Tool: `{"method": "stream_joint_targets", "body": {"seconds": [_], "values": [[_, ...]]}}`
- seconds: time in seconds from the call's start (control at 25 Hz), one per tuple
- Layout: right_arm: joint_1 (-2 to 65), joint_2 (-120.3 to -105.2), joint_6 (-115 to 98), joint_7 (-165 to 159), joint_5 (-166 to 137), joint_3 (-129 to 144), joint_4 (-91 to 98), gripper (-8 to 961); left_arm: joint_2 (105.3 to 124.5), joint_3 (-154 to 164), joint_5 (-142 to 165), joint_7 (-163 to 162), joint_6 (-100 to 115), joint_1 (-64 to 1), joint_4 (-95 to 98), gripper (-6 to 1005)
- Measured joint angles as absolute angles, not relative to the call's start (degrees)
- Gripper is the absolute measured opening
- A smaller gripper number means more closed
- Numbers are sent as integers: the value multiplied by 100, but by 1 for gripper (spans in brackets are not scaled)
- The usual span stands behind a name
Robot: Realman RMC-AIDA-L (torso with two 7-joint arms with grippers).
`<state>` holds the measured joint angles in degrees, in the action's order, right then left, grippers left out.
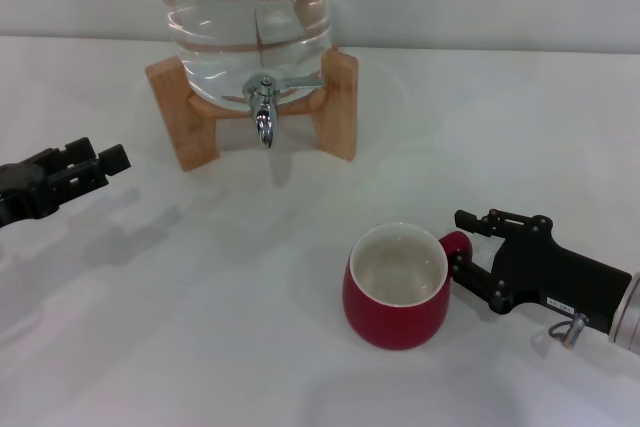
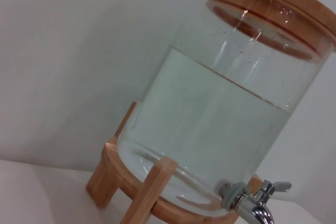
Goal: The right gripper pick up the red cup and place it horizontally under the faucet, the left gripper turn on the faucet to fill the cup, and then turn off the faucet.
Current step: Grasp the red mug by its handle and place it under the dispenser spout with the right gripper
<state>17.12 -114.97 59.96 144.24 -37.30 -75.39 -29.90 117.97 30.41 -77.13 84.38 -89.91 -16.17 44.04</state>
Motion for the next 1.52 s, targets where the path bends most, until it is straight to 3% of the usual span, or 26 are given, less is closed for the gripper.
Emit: {"method": "stream_joint_targets", "body": {"seconds": [0.36,0.56,0.8,1.52], "values": [[1733,-11497,5943,14487,-3749,-7485,-2984,382,11803,3041,-7716,8437,-8991,-1615,4403,848],[1747,-11503,5936,14465,-3750,-7479,-2978,217,11809,3041,-7712,8437,-8991,-1626,4403,847],[1757,-11517,5965,14424,-3710,-7460,-3024,164,11807,3041,-7707,8437,-8991,-1626,4404,848],[1838,-11540,6058,14595,-3061,-7030,-3121,143,11798,3080,-7670,8429,-8991,-1592,4404,848]]}}
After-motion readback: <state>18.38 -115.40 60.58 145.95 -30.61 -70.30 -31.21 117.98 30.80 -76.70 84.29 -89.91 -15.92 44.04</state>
